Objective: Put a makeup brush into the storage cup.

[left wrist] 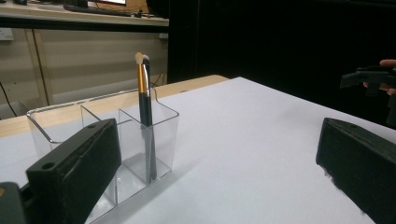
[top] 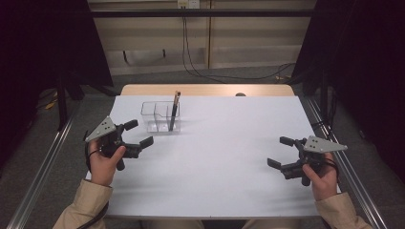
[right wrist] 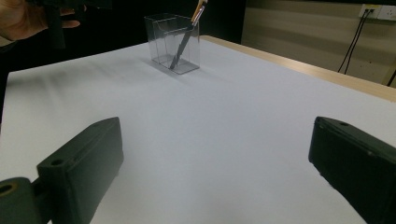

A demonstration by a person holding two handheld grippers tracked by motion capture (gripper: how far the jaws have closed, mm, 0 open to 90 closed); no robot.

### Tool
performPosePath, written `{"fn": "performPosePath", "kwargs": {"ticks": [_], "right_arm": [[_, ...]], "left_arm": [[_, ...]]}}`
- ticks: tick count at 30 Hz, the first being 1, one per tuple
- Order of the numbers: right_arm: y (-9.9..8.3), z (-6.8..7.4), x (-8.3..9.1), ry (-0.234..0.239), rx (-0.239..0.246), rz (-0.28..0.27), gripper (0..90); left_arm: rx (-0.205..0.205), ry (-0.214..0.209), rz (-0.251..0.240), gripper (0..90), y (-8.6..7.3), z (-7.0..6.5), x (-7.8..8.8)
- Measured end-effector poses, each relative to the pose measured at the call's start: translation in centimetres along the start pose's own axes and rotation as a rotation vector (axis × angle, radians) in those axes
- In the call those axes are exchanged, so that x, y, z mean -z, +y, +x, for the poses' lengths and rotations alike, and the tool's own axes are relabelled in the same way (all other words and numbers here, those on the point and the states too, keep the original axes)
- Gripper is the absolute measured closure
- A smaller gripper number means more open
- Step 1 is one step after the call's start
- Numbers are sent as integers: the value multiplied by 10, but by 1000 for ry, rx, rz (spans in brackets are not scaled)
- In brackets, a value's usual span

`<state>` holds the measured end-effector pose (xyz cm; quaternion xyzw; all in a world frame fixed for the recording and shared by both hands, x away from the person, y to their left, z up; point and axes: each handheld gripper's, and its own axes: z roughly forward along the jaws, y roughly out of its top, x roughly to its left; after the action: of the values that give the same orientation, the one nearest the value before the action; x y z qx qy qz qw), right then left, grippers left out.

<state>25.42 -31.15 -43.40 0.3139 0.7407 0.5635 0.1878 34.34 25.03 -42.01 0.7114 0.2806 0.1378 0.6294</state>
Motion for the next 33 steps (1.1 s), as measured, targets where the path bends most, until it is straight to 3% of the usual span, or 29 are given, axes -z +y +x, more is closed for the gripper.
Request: {"fn": "performPosePath", "kwargs": {"ticks": [33], "right_arm": [[0, 1, 0, 0, 4, 0, 28]], "left_arm": [[-8, 15, 13, 0, -9, -2, 23]]}}
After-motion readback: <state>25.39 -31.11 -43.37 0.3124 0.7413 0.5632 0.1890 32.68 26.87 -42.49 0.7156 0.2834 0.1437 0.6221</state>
